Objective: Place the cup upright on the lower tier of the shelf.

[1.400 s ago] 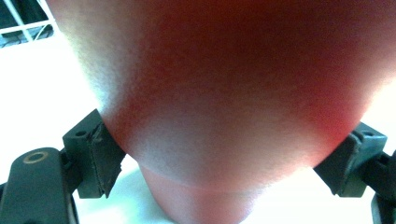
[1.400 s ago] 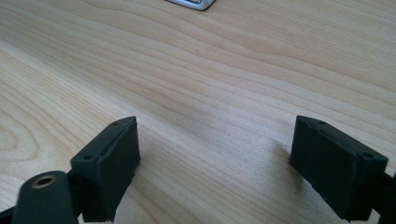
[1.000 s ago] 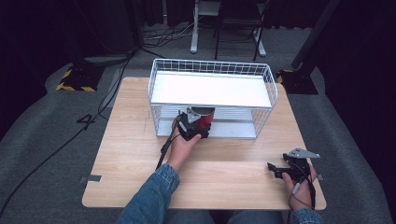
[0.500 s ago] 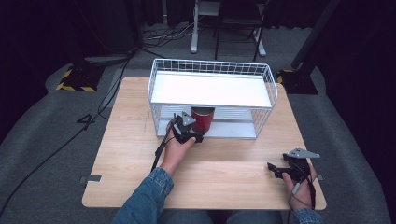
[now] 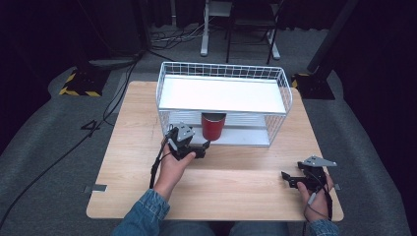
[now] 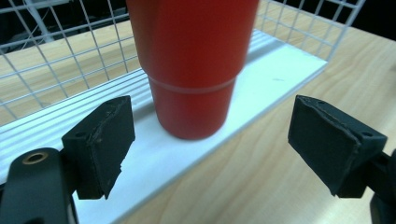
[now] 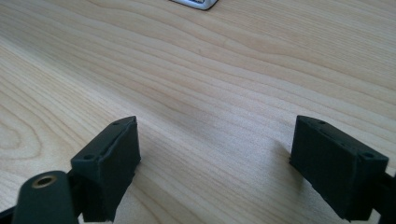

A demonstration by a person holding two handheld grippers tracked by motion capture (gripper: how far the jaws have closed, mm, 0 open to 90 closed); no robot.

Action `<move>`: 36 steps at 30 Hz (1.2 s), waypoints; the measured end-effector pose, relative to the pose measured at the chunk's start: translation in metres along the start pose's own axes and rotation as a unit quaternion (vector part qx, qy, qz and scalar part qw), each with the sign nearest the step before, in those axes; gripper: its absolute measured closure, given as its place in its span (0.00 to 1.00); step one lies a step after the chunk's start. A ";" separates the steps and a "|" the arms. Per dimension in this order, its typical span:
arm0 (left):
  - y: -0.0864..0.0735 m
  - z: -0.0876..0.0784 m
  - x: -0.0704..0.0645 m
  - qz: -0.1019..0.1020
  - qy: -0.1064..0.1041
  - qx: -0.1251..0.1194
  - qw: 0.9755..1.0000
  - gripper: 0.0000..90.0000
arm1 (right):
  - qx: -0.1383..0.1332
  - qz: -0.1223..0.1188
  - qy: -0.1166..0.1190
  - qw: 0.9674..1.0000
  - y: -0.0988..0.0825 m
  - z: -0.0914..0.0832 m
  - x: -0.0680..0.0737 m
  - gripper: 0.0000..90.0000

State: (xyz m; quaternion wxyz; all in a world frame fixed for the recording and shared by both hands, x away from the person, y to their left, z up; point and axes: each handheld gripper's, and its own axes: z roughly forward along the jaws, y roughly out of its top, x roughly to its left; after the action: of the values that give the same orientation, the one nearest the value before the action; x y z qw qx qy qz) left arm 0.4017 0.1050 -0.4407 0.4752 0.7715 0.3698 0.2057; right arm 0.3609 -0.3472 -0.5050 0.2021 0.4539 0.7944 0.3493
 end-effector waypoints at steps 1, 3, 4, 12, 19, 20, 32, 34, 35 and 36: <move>-0.001 -0.005 -0.001 -0.002 -0.002 0.000 1.000 0.17 | 0.000 0.000 0.000 1.000 0.000 0.000 0.000 0.18; -0.002 -0.014 0.000 -0.003 -0.005 0.000 1.000 0.17 | -0.001 0.000 -0.001 1.000 0.000 0.000 0.000 0.18; -0.002 -0.014 0.000 -0.003 -0.005 0.000 1.000 0.17 | -0.001 0.000 0.000 1.000 0.000 0.000 0.000 0.18; -0.010 -0.053 0.002 -0.011 -0.006 -0.007 1.000 0.17 | -0.001 0.000 -0.001 1.000 0.000 0.000 0.000 0.17; -0.019 -0.090 0.007 0.003 0.020 -0.008 1.000 0.17 | 0.000 0.002 -0.002 1.000 0.001 0.001 0.001 0.17; -0.021 -0.093 0.008 0.002 0.022 -0.006 1.000 0.17 | 0.000 0.001 -0.002 1.000 0.001 0.001 0.001 0.17; -0.054 -0.117 0.024 -0.004 0.023 0.021 1.000 0.17 | 0.000 0.001 -0.002 1.000 0.001 0.001 0.001 0.17; -0.060 -0.121 0.025 -0.006 0.023 0.020 1.000 0.17 | 0.000 0.001 -0.002 1.000 0.001 0.001 0.001 0.17; -0.063 -0.123 0.025 -0.007 0.022 0.018 1.000 0.17 | 0.000 0.001 -0.002 1.000 0.001 0.001 0.001 0.17; -0.067 -0.125 0.026 -0.011 0.024 0.013 1.000 0.17 | -0.001 0.001 -0.002 1.000 0.001 0.001 0.001 0.17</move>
State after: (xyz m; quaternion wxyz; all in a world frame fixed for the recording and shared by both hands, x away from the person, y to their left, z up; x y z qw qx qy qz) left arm 0.3097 0.2157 -0.4425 0.4582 0.7683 0.3925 0.2137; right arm 0.3617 -0.3454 -0.5052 0.2039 0.4553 0.7933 0.3489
